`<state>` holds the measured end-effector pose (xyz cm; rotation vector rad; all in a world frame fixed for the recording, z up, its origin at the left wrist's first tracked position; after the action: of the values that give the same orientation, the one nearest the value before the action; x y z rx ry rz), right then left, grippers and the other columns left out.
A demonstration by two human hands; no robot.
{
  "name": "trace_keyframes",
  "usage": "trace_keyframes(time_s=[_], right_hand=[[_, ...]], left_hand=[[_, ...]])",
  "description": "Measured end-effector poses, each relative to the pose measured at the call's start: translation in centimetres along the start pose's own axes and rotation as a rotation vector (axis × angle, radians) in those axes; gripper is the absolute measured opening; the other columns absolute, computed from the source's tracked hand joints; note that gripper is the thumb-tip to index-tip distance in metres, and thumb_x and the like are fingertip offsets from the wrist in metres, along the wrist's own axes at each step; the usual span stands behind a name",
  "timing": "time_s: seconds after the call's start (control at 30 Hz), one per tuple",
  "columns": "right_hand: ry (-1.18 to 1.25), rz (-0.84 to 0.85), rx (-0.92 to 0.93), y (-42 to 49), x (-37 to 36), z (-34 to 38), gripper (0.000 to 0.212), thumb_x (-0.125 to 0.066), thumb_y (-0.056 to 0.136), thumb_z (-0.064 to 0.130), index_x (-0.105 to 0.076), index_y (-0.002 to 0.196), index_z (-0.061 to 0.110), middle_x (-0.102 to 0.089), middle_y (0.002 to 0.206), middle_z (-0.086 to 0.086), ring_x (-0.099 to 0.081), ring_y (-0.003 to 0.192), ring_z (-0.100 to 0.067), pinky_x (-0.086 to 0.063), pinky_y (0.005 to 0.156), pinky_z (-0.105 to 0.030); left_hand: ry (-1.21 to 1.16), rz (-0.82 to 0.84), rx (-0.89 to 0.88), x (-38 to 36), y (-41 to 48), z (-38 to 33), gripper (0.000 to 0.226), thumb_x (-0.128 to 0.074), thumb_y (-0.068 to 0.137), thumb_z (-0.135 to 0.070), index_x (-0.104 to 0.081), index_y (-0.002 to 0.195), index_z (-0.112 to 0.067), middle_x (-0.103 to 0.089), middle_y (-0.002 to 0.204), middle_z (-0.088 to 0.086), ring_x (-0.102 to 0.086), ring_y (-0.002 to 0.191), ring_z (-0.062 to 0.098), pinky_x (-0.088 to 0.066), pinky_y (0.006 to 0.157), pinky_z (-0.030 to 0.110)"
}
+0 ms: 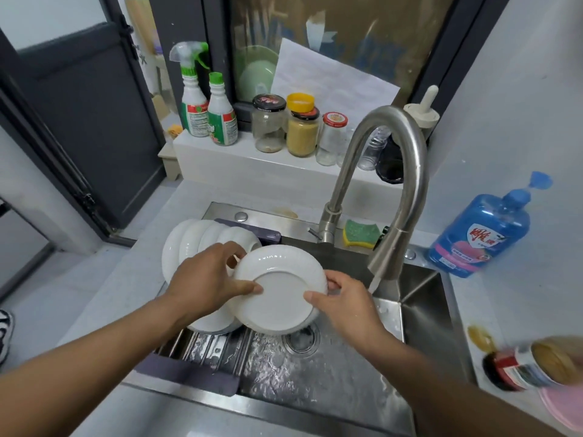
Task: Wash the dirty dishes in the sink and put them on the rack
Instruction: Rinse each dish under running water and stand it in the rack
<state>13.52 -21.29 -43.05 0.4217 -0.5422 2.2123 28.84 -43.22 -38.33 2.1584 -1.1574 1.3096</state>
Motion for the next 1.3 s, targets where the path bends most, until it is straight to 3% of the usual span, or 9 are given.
trace_keyframes(time_s=[0.13,0.23,0.4,0.67,0.77,0.9,1.17,1.3], right_hand=[[-0.035,-0.024,0.018,0.4,-0.7,3.4,0.052,-0.090,0.073,0.037,-0.060,0.116,0.034,-0.072,0.098,0.010,-0.071,0.088,-0.008,-0.059,0.077,-0.032],[-0.053,0.006,0.030,0.9,-2.0,5.4,0.049,-0.091,0.073,0.037,-0.061,0.112,0.033,-0.072,0.095,0.010,-0.070,0.084,-0.006,-0.057,0.071,-0.026],[-0.089,0.066,0.006,0.8,-6.7,5.4,0.050,-0.091,0.073,0.035,-0.062,0.113,0.030,-0.072,0.095,0.011,-0.070,0.084,-0.006,-0.061,0.075,-0.031],[-0.102,0.122,-0.038,1.4,-12.0,3.0,0.050,-0.092,0.071,0.028,-0.062,0.110,0.030,-0.072,0.098,0.011,-0.071,0.084,-0.006,-0.062,0.078,-0.034],[-0.115,0.135,-0.051,1.7,-13.2,2.4,0.049,-0.093,0.069,0.027,-0.062,0.106,0.033,-0.071,0.096,0.011,-0.070,0.086,-0.007,-0.061,0.082,-0.036],[-0.169,0.149,-0.067,1.9,-14.7,1.6,0.051,-0.093,0.069,0.026,-0.061,0.109,0.024,-0.068,0.101,0.008,-0.067,0.090,-0.010,-0.059,0.084,-0.034],[-0.233,0.119,-0.093,2.5,-16.0,0.7,0.046,-0.090,0.073,0.022,-0.057,0.104,0.025,-0.067,0.103,0.003,-0.066,0.095,-0.018,-0.059,0.086,-0.039],[-0.219,0.102,-0.102,2.8,-16.0,0.4,0.044,-0.089,0.075,0.022,-0.058,0.106,0.022,-0.068,0.104,0.002,-0.067,0.094,-0.018,-0.059,0.086,-0.038]], left_hand=[[0.021,-0.033,0.003,3.9,0.1,0.8,0.061,-0.081,0.058,-0.075,-0.059,0.104,-0.043,-0.063,0.098,-0.022,-0.059,0.080,-0.001,-0.044,0.066,0.028],[0.051,-0.071,0.012,6.1,-0.2,2.0,0.061,-0.080,0.057,-0.076,-0.060,0.104,-0.043,-0.063,0.097,-0.023,-0.058,0.079,0.000,-0.045,0.065,0.029],[0.033,-0.113,0.073,5.8,-2.2,6.4,0.073,-0.079,0.056,-0.078,-0.060,0.117,-0.044,-0.062,0.111,-0.023,-0.064,0.084,-0.001,-0.049,0.069,0.029],[-0.223,-0.096,0.142,2.1,-4.7,12.9,0.066,-0.090,0.065,-0.053,-0.063,0.124,-0.044,-0.061,0.115,-0.023,-0.065,0.090,-0.004,-0.049,0.079,0.023],[-0.286,-0.103,0.168,1.0,-5.3,14.4,0.063,-0.090,0.069,-0.043,-0.063,0.126,-0.043,-0.060,0.114,-0.026,-0.064,0.092,-0.005,-0.047,0.078,0.019],[-0.272,-0.127,0.193,-0.4,-5.4,15.8,0.062,-0.089,0.073,-0.041,-0.062,0.128,-0.043,-0.060,0.114,-0.026,-0.064,0.093,-0.005,-0.044,0.076,0.015],[-0.279,-0.126,0.257,-2.8,-4.7,17.4,0.059,-0.089,0.074,-0.038,-0.061,0.126,-0.041,-0.062,0.118,-0.018,-0.066,0.097,0.004,-0.054,0.088,0.032],[-0.284,-0.133,0.270,-3.2,-4.1,17.6,0.058,-0.087,0.076,-0.038,-0.061,0.128,-0.038,-0.060,0.118,-0.018,-0.065,0.098,0.005,-0.054,0.089,0.032]])
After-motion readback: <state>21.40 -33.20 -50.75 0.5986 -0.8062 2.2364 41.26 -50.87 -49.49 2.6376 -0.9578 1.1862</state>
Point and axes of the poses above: each hand's wrist, its own y-axis towards the middle knuckle, its own x-axis out of the back of the hand, z = x × y, the point moved 10 cm from there along y, towards the middle knuckle
